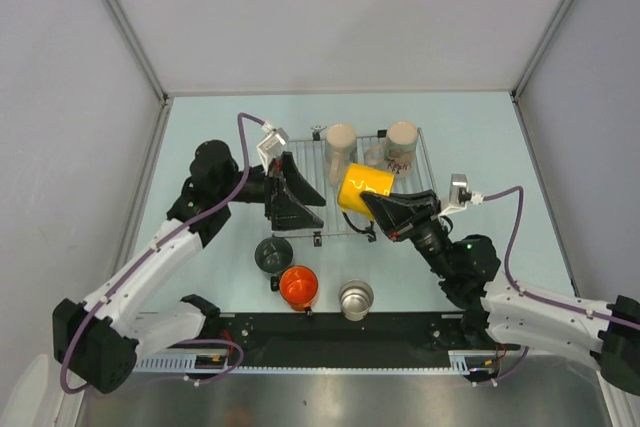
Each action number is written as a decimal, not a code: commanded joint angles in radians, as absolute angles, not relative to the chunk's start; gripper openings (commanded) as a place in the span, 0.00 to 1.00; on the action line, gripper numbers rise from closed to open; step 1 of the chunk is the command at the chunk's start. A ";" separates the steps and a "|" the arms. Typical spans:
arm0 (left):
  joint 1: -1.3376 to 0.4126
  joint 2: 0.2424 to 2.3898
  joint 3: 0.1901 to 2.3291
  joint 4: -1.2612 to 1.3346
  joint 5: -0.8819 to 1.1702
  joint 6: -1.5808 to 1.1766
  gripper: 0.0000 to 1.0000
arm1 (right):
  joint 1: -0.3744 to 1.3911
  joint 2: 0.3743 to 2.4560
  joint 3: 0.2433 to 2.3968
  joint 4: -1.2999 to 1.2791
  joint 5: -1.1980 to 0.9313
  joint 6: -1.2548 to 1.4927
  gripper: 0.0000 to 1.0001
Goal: Load the cups into the dish rack
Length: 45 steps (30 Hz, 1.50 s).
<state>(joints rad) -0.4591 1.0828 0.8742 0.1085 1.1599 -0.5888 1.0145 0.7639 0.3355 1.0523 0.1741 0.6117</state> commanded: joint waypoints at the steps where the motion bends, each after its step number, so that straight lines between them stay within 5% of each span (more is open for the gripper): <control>1: -0.511 1.014 0.850 0.272 1.104 -0.675 0.99 | 0.959 0.871 0.431 1.382 0.104 0.719 0.00; 8: -0.558 1.114 0.854 0.258 1.083 -0.672 0.94 | 0.884 1.026 0.476 1.509 0.064 0.825 0.00; 20: -0.558 1.173 0.891 0.107 1.034 -0.552 0.91 | 0.847 0.919 0.518 1.351 0.041 0.805 0.00; 37: -0.598 1.112 0.897 0.213 1.008 -0.644 0.92 | 0.864 1.071 0.517 1.506 0.028 0.874 0.00; 45: -0.600 1.169 0.954 0.267 0.919 -0.683 0.72 | 0.882 1.120 0.523 1.519 0.034 0.902 0.00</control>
